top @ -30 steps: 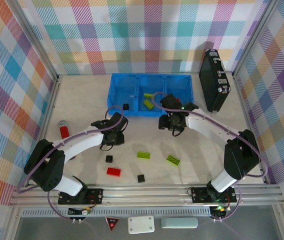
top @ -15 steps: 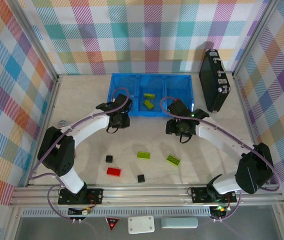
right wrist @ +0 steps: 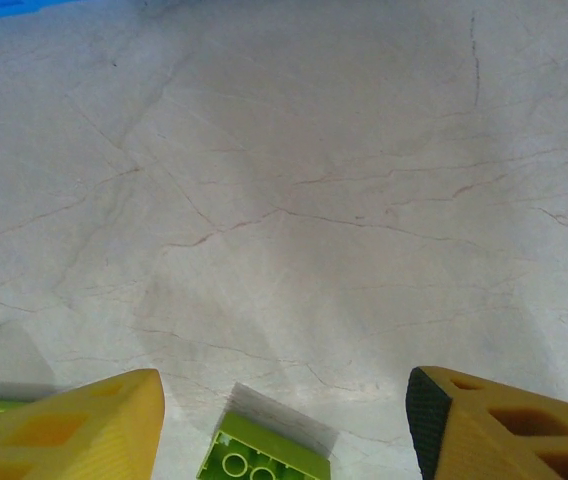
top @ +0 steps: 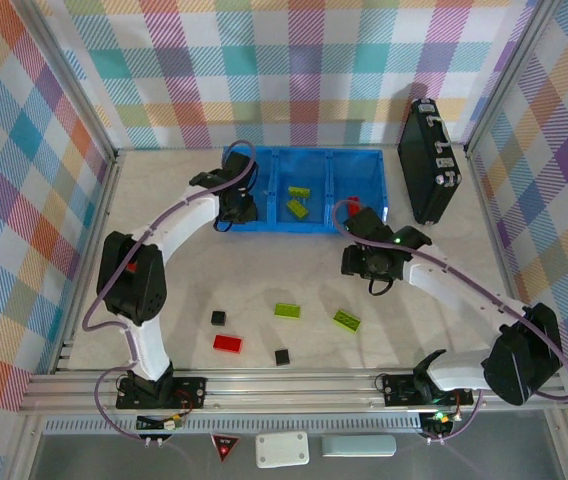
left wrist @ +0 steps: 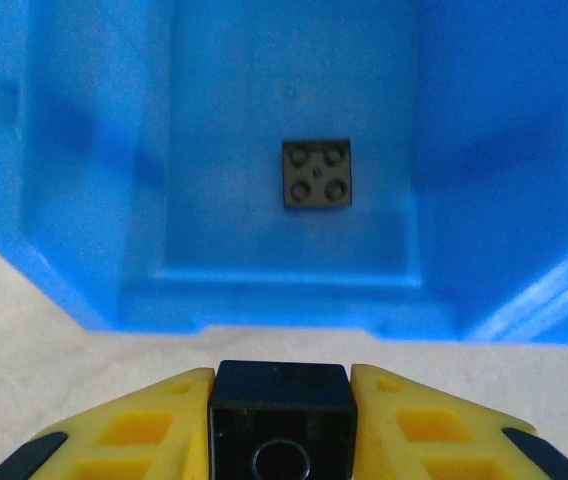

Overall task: Sort the legos into containers by color
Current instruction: Place the lego in the container.

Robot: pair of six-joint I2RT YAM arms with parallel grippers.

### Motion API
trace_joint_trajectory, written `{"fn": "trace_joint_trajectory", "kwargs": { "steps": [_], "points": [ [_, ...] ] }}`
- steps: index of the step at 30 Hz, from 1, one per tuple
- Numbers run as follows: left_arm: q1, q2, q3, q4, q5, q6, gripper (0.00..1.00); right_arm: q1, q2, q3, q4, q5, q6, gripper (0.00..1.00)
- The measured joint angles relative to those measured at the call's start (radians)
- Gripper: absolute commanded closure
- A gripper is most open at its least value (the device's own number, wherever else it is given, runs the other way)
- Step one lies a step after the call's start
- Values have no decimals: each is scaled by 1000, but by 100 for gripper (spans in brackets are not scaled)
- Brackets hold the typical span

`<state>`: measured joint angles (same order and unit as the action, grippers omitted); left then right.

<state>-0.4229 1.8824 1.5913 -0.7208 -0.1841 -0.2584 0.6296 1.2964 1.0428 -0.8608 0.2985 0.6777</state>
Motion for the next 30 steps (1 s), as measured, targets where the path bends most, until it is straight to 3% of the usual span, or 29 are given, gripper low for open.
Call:
{"fn": "trace_joint_trajectory", "kwargs": {
  "steps": [17, 30],
  "points": [
    [55, 239, 257, -32, -42, 122, 65, 0, -46, -22, -24, 24, 8, 33],
    [55, 346, 290, -37, -66, 129, 65, 0, -78, -30, -36, 27, 15, 33]
  ]
}}
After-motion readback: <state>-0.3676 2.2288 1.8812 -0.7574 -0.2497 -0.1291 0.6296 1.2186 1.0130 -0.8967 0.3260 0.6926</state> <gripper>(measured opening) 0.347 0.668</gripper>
